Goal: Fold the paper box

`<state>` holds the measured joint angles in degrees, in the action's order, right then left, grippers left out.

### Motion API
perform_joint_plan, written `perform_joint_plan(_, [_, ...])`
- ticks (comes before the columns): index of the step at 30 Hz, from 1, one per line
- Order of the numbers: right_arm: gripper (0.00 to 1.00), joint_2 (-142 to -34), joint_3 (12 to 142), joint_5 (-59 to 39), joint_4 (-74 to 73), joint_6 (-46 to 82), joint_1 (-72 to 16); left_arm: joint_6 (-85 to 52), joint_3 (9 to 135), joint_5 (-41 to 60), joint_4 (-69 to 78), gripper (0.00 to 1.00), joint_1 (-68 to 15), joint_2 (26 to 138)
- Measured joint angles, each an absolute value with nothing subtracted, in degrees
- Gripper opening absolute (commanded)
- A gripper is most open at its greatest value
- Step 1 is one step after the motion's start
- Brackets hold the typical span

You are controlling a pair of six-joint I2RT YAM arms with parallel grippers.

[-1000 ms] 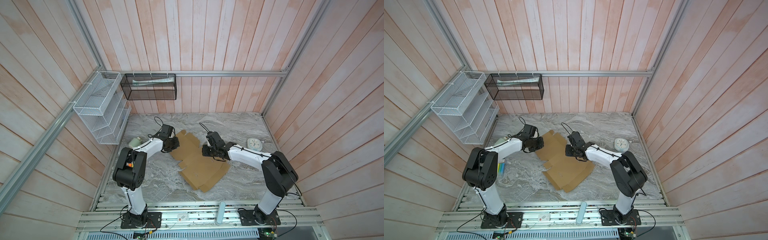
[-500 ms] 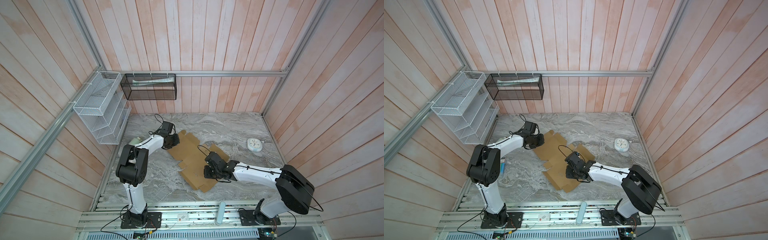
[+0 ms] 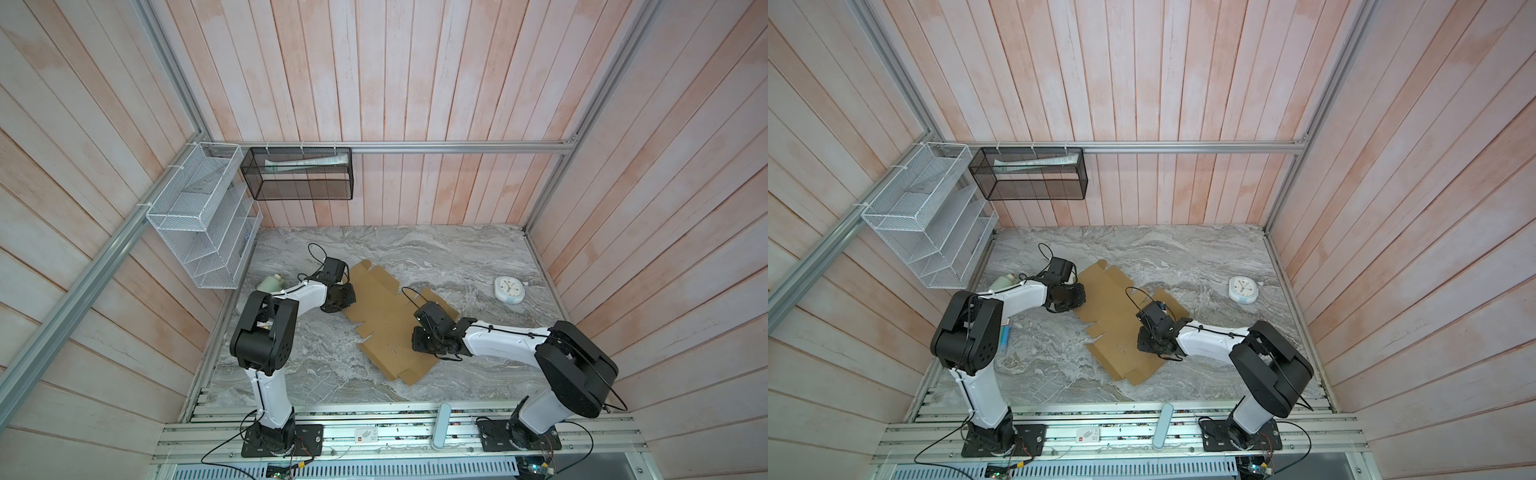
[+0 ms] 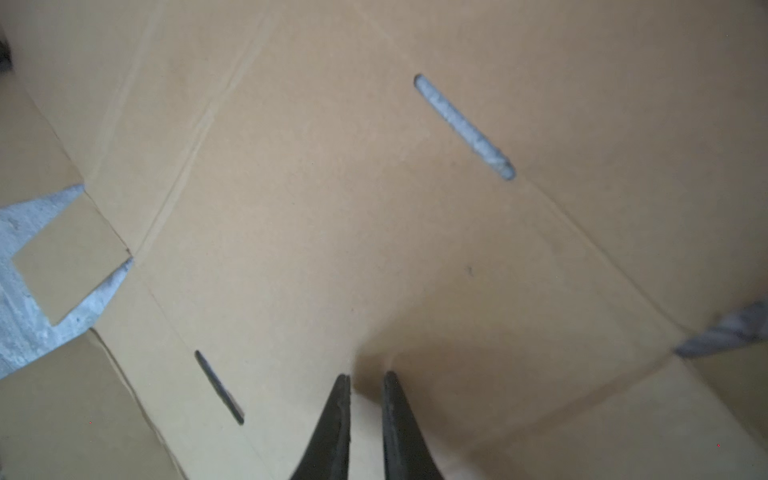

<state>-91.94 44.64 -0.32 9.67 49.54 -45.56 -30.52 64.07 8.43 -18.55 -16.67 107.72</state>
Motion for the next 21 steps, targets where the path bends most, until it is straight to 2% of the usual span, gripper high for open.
perform_joint_plan(9, [0.18, -96.97, 49.28, -2.50, 7.77, 41.63, -37.50, -32.47, 57.45, 7.79, -14.79, 0.00, -16.91, 103.44])
perform_joint_plan(15, [0.19, -103.63, 57.28, -2.90, 7.92, 35.44, -32.14, -33.63, 54.17, 8.93, -13.50, 0.00, -18.83, 101.12])
perform_joint_plan(21, [0.24, -106.63, 63.96, -1.63, 12.03, 31.40, -30.15, -34.61, 53.39, 10.37, -15.77, 0.00, -20.45, 99.48])
